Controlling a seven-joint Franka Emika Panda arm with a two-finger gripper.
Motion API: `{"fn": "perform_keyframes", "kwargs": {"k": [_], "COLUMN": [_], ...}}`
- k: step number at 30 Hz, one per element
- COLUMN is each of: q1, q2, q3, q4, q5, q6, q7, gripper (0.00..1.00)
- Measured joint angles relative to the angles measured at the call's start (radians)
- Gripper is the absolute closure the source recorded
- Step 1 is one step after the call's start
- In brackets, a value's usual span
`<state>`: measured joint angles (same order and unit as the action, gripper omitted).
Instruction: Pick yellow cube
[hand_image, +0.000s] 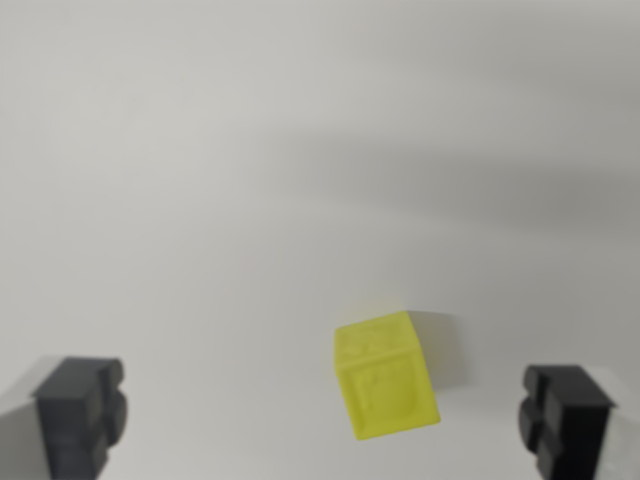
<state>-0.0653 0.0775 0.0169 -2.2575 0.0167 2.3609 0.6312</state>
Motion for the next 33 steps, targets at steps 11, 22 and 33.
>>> {"fn": "perform_keyframes", "kwargs": {"k": [11, 22, 33], "q1": [-0.016, -0.033, -0.051], "q2": [0.007, 0.023, 0.048], "q3": [0.000, 0.000, 0.000], "q4": [-0.073, -0.140, -0.200], "q5": [0.000, -0.001, -0.003], "q6": [0.076, 0.154, 0.234], "q7": [-0.056, -0.114, -0.170], "gripper": [0.00, 0.00, 0.00]}}
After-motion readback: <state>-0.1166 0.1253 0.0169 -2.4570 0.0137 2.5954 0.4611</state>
